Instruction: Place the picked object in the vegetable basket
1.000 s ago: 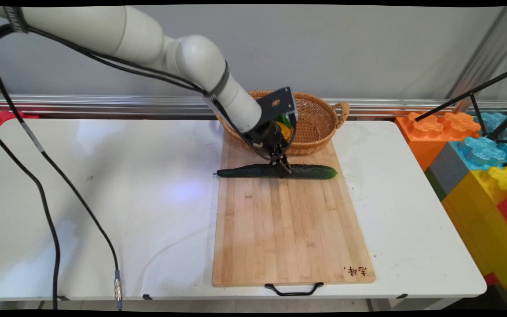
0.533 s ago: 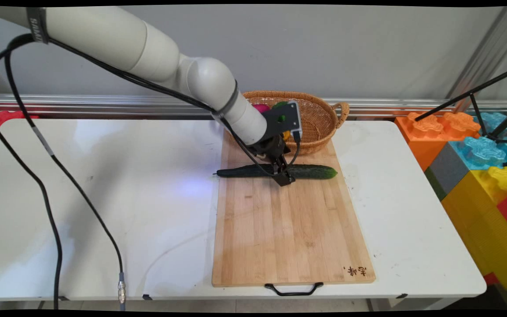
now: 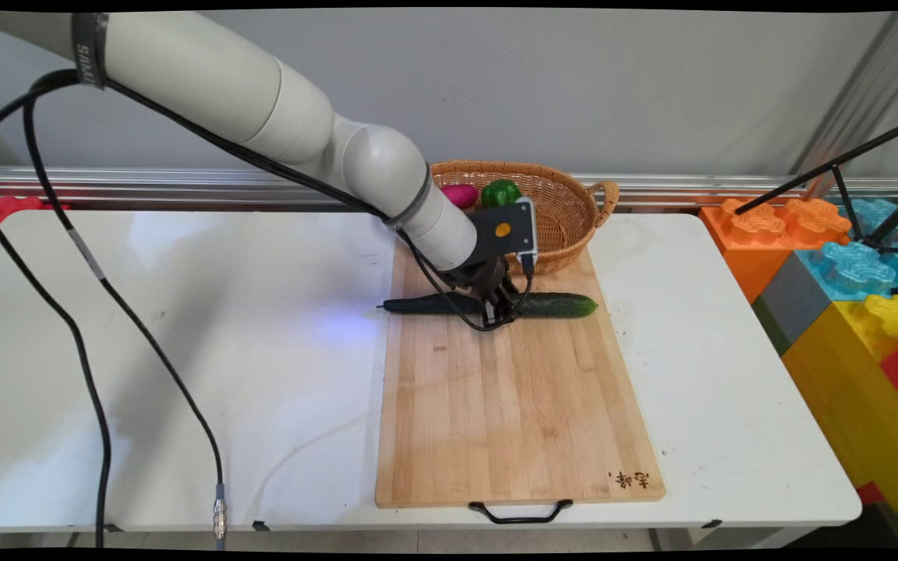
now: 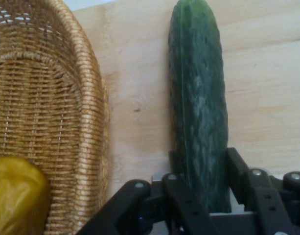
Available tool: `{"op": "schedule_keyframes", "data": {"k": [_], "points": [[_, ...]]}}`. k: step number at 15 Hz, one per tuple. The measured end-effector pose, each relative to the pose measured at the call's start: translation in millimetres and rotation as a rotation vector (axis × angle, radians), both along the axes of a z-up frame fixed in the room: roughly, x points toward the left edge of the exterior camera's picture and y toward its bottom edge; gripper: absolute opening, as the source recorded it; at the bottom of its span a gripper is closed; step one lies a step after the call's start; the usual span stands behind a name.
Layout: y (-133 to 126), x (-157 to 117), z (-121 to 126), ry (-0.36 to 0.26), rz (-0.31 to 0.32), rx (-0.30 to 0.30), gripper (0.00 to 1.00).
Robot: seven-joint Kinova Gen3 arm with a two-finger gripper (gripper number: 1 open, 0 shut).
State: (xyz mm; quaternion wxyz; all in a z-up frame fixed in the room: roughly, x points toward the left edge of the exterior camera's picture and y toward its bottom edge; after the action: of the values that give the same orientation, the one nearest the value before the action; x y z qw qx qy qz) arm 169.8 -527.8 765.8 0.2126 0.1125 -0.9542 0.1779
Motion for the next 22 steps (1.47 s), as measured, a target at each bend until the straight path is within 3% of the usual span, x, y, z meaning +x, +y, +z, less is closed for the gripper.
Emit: {"op": "schedule_keyframes", "data": {"k": [7, 12, 18, 22], "points": [[7, -2, -1, -0.018, -0.01, 0.011, 0.0], [17, -14, 28, 0.006, -0.039, -0.007, 0.0], [17, -39, 88, 0.038, -0.117, -0.112, 0.0], [-8, -37, 119, -0.012, -0.189, -0.229, 0.0]]}}
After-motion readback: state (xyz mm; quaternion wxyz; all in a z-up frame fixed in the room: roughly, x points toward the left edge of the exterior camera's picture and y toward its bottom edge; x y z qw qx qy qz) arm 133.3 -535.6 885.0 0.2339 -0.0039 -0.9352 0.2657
